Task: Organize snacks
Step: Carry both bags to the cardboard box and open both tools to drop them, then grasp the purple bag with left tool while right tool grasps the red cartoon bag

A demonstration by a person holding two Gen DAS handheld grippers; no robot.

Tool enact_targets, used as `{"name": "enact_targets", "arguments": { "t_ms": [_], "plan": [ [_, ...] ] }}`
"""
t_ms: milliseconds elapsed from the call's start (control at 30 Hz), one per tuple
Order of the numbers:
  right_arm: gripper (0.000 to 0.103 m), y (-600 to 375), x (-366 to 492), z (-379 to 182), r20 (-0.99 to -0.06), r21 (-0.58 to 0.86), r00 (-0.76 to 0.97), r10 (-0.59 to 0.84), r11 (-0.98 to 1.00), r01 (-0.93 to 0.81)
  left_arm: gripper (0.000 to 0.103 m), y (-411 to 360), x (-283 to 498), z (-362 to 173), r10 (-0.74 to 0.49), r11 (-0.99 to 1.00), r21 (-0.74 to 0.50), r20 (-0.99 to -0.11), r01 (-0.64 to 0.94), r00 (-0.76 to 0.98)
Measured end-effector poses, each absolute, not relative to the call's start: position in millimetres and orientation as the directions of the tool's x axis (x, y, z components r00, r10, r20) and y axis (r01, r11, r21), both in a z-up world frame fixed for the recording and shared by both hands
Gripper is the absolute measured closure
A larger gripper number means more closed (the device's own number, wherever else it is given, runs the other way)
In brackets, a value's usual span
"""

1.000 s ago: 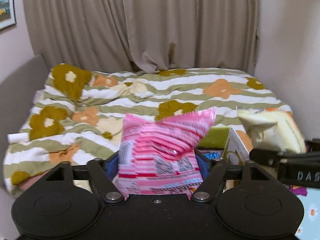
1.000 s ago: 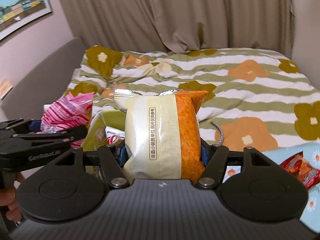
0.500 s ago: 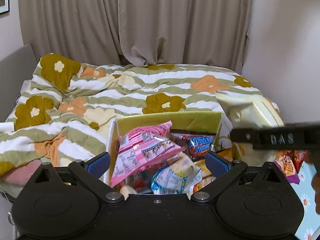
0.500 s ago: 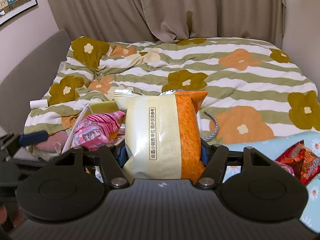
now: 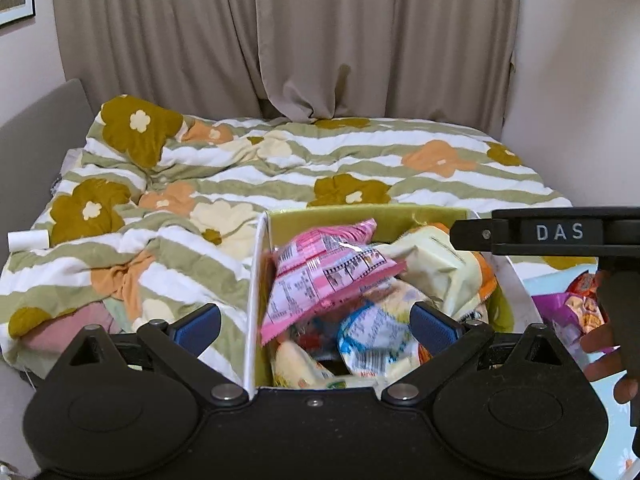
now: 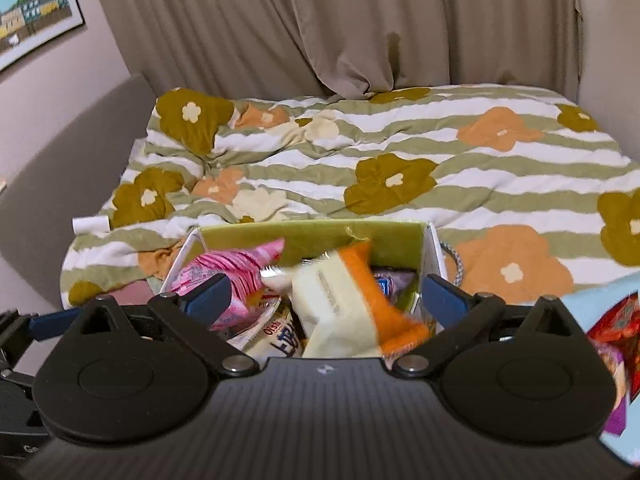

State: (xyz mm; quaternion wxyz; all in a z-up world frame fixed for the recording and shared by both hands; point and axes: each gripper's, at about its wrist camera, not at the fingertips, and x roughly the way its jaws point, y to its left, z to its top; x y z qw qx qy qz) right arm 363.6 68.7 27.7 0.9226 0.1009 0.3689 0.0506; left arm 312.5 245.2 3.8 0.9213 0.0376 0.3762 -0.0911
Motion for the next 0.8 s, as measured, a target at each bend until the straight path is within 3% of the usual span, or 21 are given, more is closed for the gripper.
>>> {"name": "enact_targets", "arguments": {
  "t_ms": [800],
  "plan": [
    [0.000,35,289,66,-0.614,0.167,0.783,0.101,0.986,0.004,0.001,205,271,32,-0.155,0.970,0.037,-0.671,0.241,0.725]
  ]
}}
